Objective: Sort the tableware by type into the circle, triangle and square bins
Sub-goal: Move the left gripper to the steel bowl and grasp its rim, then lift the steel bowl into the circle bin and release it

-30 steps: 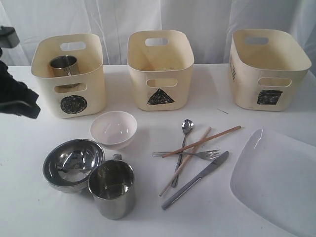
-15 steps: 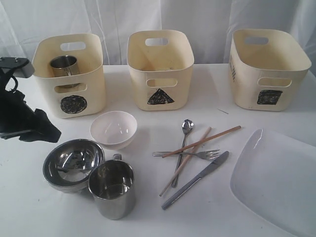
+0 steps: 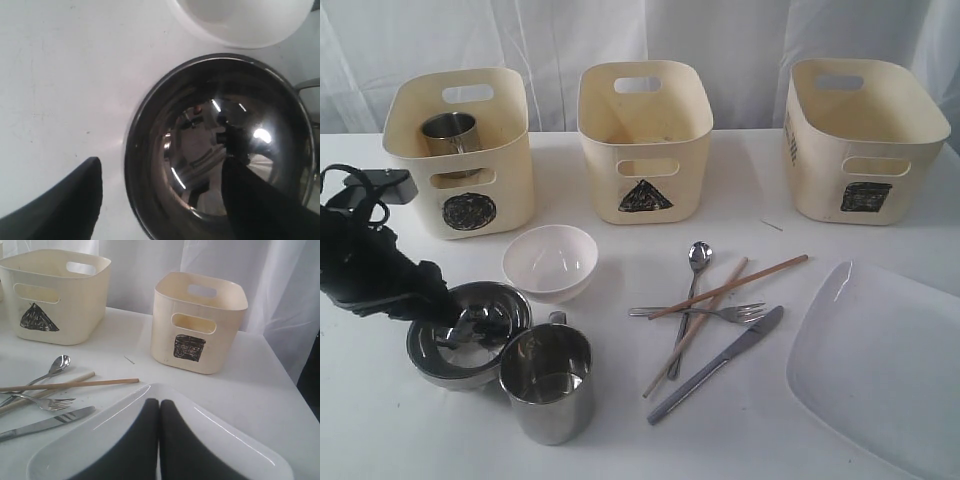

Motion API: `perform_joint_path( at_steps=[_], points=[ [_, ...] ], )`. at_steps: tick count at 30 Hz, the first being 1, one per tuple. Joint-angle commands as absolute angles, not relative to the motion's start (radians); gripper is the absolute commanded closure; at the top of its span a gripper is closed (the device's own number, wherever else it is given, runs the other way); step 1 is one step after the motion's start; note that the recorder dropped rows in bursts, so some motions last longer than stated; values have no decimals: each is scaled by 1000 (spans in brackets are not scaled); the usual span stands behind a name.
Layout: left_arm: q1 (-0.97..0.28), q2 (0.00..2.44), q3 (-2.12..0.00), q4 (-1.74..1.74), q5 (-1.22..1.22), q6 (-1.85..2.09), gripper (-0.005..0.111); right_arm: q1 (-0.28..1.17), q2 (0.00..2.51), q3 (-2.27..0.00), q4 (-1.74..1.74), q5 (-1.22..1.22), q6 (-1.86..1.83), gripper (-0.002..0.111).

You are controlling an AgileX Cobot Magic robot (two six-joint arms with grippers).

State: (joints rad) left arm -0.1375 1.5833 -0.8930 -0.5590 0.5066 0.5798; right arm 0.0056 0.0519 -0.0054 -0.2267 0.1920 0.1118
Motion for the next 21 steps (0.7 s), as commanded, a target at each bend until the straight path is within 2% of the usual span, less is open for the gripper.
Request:
perform_joint_path(
  at_steps=[1,6,8,11,18,21],
  points=[
    [-142,1639,-884,-583,498,583,37,0,46,0,-230,186,109,108],
    [-142,1689,-884,-583,485,583,37,0,46,0,-230,186,109,108],
    [-142,1703,-884,-591,485,580,41,0,46,0,-230,186,109,108],
    [-142,1717,-884,-593,485,580,56,0,46,0,-230,186,109,108],
    [-142,1721,-884,-593,485,580,104,0,46,0,-230,186,109,108],
    [-142,1721,-886,-593,492,580,107,0,46,0,-230,186,109,108]
  ],
)
